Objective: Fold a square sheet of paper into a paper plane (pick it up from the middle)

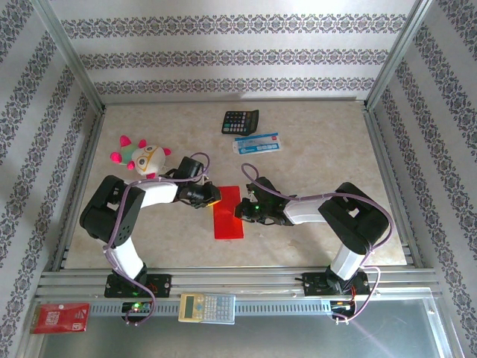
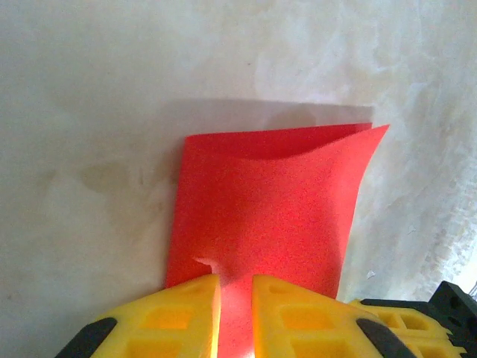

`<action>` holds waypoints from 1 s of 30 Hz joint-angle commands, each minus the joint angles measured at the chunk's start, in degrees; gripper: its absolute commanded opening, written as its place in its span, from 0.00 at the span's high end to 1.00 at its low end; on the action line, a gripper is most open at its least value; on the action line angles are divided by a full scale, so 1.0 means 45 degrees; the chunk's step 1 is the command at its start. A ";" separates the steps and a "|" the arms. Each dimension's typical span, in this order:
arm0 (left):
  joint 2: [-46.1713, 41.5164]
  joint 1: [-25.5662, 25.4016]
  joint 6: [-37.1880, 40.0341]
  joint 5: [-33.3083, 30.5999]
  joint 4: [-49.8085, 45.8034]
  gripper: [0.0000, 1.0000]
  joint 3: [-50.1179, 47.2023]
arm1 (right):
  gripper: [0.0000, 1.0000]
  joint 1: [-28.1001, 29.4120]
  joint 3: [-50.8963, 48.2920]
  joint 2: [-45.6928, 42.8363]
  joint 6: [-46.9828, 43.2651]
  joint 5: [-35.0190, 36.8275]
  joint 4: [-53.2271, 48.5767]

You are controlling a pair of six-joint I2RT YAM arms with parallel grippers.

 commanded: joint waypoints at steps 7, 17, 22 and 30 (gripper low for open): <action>-0.0944 0.0240 -0.0046 0.1320 0.0349 0.75 0.0833 | 1.00 0.0170 -0.0918 0.1022 -0.0324 0.1318 -0.3221; 0.0413 0.0238 0.0454 0.0808 0.0046 0.75 0.1590 | 1.00 0.0164 -0.0740 0.1047 -0.0411 0.1258 -0.3362; 0.0992 0.0453 0.0944 0.0570 -0.0172 0.75 0.1779 | 1.00 0.0155 -0.0720 0.1148 -0.0396 0.1288 -0.3369; 0.1679 0.1140 0.1408 0.0303 -0.0323 0.75 0.1604 | 1.00 0.0165 -0.0813 0.1220 -0.0282 0.1278 -0.3243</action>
